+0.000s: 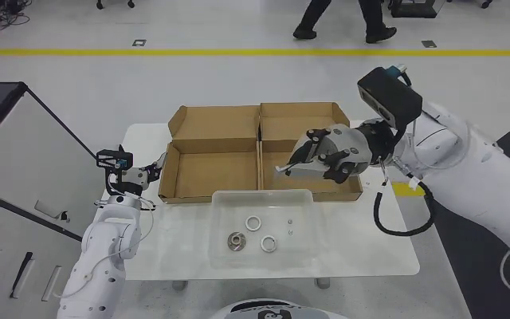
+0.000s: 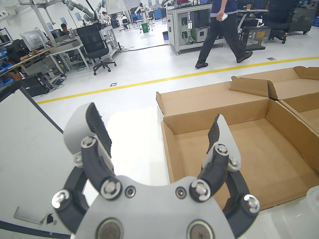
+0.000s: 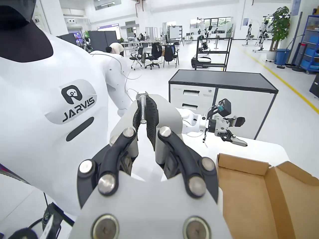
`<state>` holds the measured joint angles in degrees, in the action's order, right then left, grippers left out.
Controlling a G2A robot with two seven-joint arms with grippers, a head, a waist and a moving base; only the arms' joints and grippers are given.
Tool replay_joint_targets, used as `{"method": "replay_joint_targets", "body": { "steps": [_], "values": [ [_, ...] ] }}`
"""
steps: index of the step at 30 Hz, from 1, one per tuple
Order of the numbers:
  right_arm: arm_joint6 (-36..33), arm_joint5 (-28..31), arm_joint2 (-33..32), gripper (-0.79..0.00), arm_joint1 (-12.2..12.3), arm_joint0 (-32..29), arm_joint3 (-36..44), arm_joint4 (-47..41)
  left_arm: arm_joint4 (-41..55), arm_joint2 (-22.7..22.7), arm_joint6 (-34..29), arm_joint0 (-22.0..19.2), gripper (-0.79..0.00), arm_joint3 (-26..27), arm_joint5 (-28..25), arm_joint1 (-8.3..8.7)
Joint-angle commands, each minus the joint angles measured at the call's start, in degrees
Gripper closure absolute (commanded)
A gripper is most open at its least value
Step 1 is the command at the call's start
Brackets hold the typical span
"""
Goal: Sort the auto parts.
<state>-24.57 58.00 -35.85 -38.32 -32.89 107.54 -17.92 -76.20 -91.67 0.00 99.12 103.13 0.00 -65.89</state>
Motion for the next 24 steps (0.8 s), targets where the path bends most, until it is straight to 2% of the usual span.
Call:
{"method": "replay_joint_targets", "body": {
  "steps": [1, 15, 18, 24],
  "values": [
    [0.0, 0.0, 0.0, 0.0, 0.0, 0.0, 0.0, 0.0, 0.0, 0.0, 0.0, 0.0, -0.785, 0.0, 0.0, 0.0],
    [0.2, -0.2, -0.1, 0.0, 0.0, -0.1, 0.1, -0.1, 0.0, 0.0, 0.0, 0.0, -0.785, 0.0, 0.0, 0.0],
    [4.1, 0.0, -1.4, 0.0, -0.6, -1.4, 2.3, -2.6, 0.0, 0.0, 0.0, 0.0, -0.785, 0.0, 0.0, 0.0],
    [6.7, 0.0, -4.0, 0.0, -2.3, -3.0, 5.4, -7.7, 0.0, 0.0, 0.0, 0.0, -0.785, 0.0, 0.0, 0.0]
  ]
}}
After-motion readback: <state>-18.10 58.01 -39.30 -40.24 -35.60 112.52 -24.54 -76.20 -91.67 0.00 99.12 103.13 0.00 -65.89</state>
